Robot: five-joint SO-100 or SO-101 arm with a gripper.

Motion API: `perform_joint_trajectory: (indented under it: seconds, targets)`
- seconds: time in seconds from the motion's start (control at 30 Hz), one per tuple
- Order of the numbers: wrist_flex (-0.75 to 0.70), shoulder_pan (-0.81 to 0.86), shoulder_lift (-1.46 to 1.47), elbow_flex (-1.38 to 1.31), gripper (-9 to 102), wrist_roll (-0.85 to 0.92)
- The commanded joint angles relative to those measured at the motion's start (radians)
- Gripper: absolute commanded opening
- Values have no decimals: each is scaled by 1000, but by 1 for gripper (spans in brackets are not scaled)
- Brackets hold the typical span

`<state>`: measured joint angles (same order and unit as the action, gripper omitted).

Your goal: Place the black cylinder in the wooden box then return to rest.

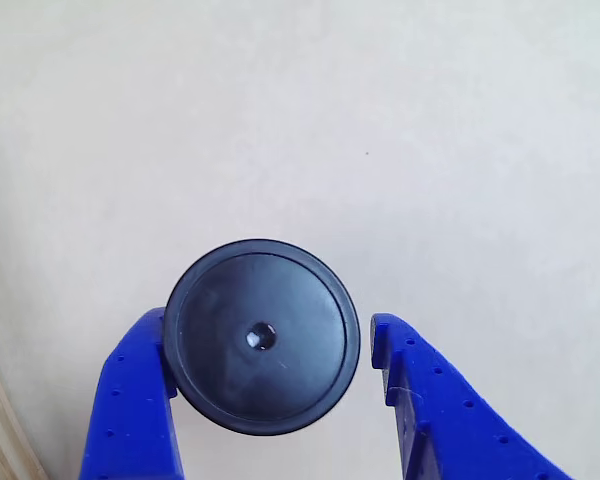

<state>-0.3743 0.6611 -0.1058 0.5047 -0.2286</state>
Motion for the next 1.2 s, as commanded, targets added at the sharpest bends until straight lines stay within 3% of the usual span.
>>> perform_joint_trajectory:
  seconds: [0.0,0.53,1.17]
  targets:
    - [37,-18,20,-124,24,-3]
    - [37,-18,25,-130,20,-5]
    - [-183,-100,360,-190,20,97]
